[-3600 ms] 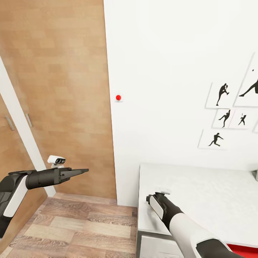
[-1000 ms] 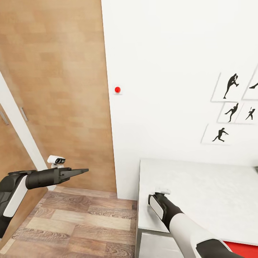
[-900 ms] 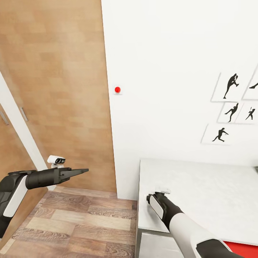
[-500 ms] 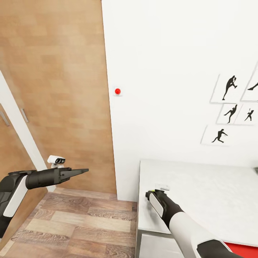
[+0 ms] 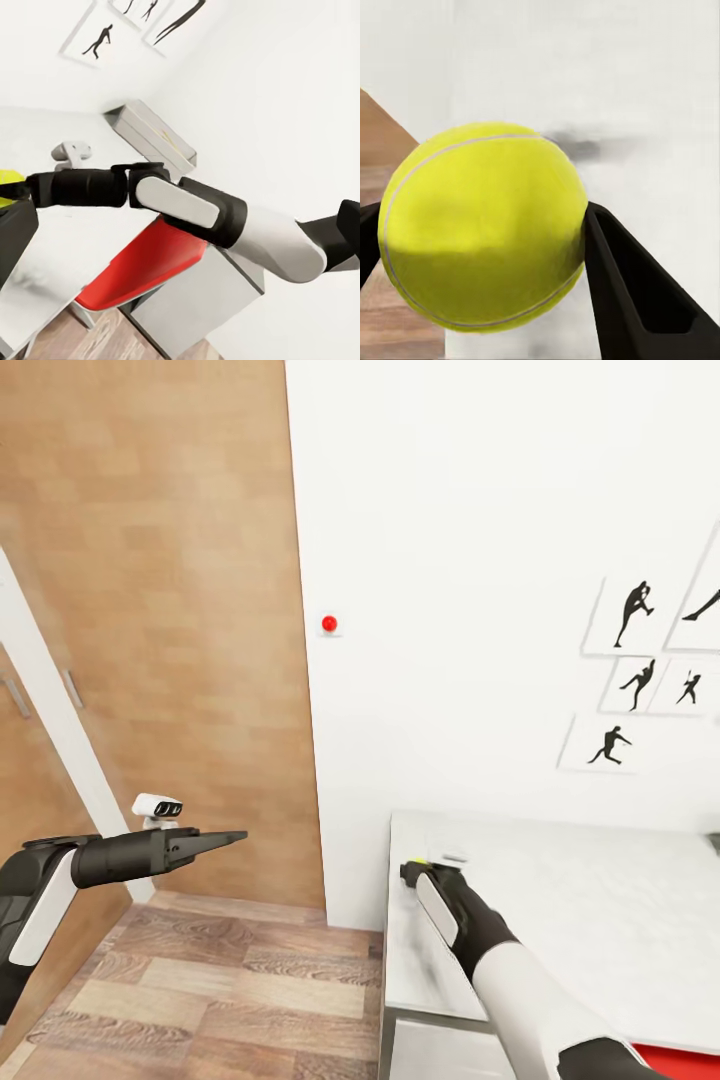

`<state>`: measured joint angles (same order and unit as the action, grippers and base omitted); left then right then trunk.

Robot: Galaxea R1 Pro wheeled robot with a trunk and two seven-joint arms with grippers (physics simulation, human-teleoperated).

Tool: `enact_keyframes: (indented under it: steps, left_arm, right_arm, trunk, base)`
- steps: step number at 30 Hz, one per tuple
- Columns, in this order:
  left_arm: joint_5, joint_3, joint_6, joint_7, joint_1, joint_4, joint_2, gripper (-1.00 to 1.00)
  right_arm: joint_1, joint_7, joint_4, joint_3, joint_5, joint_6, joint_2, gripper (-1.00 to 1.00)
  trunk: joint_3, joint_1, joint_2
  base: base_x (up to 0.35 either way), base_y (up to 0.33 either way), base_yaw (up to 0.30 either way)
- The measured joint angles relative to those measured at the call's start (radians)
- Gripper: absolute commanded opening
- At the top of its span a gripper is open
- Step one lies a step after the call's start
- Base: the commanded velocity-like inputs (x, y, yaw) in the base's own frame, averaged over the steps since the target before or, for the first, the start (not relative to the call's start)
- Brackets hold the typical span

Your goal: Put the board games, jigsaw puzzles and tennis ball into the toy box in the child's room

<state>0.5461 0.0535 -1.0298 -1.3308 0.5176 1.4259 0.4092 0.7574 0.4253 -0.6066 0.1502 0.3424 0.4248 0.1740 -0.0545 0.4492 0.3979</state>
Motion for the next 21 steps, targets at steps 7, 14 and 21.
enact_keyframes:
  steps: [7,14,21]
  left_arm:
    - [0.000,-0.001,0.000,0.000,0.000,0.000,0.000,1.00]
    - [-0.001,-0.005,0.000,0.000,0.000,0.001,-0.001,1.00]
    - [-0.001,-0.007,0.000,0.000,0.000,0.000,-0.002,1.00]
  right_arm:
    - [-0.123,-0.193,-0.386,-0.003,0.006,0.170,-0.037,-1.00]
    - [-0.260,-0.276,-0.737,-0.003,0.008,0.304,-0.062,-1.00]
    - [-0.313,-0.326,-0.881,0.001,0.049,0.381,-0.064,-1.00]
  trunk:
    - [0.011,0.000,0.000]
    - [0.022,0.000,0.000]
    - [0.033,0.000,0.000]
  base:
    - [0.000,0.000,0.000]
    - [0.000,0.000,0.000]
    - [0.000,0.000,0.000]
